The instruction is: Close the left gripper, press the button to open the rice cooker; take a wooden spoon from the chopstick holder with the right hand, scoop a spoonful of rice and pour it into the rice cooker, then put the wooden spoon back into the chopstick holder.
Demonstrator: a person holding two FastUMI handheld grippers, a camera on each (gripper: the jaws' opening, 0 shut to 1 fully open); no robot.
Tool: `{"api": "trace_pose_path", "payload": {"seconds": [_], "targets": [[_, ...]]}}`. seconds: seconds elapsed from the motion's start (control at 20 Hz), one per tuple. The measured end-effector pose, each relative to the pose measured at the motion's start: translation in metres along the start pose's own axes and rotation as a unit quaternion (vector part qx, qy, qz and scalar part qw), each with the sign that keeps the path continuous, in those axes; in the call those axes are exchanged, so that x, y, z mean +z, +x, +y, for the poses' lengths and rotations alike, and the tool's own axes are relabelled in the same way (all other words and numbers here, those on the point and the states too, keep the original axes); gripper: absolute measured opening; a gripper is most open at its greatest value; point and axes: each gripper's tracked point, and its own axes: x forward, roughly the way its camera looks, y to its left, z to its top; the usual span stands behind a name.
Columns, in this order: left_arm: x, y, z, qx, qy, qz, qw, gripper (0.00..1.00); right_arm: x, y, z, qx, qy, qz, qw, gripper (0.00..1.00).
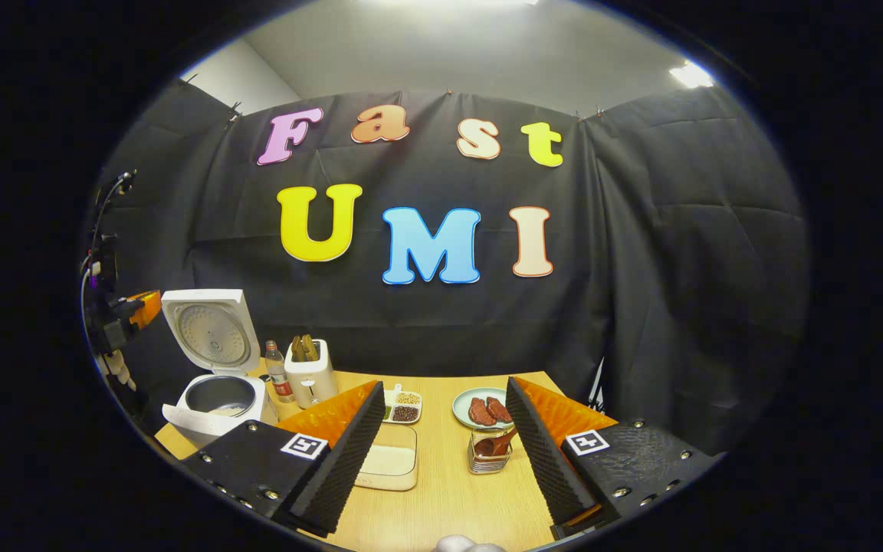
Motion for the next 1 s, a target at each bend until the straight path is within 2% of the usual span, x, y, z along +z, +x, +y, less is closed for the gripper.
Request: {"api": "trace_pose_path", "payload": {"seconds": [0.1, 0.15, 0.2, 0.25, 0.3, 0.35, 0.45, 0.6, 0.7, 0.9, 1.0], "targets": [[0.015, -0.017, -0.011, -0.020, -0.002, -0.021, 1.000, 0.09, 0.001, 0.000, 0.000, 0.000, 0.002, -0.003, 1.000, 0.97], [0.018, -0.026, -0.012, -0.023, -0.006, -0.024, 0.999, 0.14, 0.000, 0.001, -0.001, -0.001, 0.002, -0.003, 1.000, 0.97], [0.017, -0.031, -0.015, -0.028, -0.012, -0.019, 0.999, 0.27, 0.000, 0.001, -0.002, -0.001, 0.003, -0.002, 1.000, 0.97], [0.014, -0.038, -0.016, -0.031, -0.017, -0.010, 0.999, 0.30, 0.000, 0.001, -0.001, -0.001, 0.003, -0.002, 1.000, 0.97], [0.005, -0.044, -0.016, -0.032, -0.022, 0.003, 0.999, 0.30, -0.001, 0.001, -0.002, -0.002, 0.002, -0.001, 1.000, 0.97], [0.001, -0.052, -0.016, -0.033, -0.029, 0.010, 0.999, 0.24, -0.001, 0.000, -0.003, -0.003, 0.001, -0.001, 1.000, 0.97], [-0.008, -0.068, -0.018, -0.046, -0.030, 0.021, 0.998, 0.29, -0.005, -0.001, -0.007, -0.005, 0.000, 0.000, 1.000, 0.97], [-0.016, -0.089, -0.026, -0.067, -0.029, 0.026, 0.997, 0.77, -0.010, -0.002, -0.010, -0.009, 0.006, 0.004, 1.000, 0.97], [-0.016, -0.098, -0.027, -0.068, -0.024, 0.024, 0.997, 0.93, -0.013, -0.003, -0.010, -0.007, 0.008, 0.002, 1.000, 0.97], [-0.009, -0.108, -0.036, -0.078, -0.022, 0.013, 0.997, 0.94, -0.023, 0.000, -0.018, -0.016, 0.009, -0.006, 1.000, 0.97], [-0.005, -0.109, -0.036, -0.078, -0.026, 0.011, 0.997, 0.93, -0.043, 0.006, -0.025, -0.020, 0.020, 0.003, 1.000, 0.97]]}}
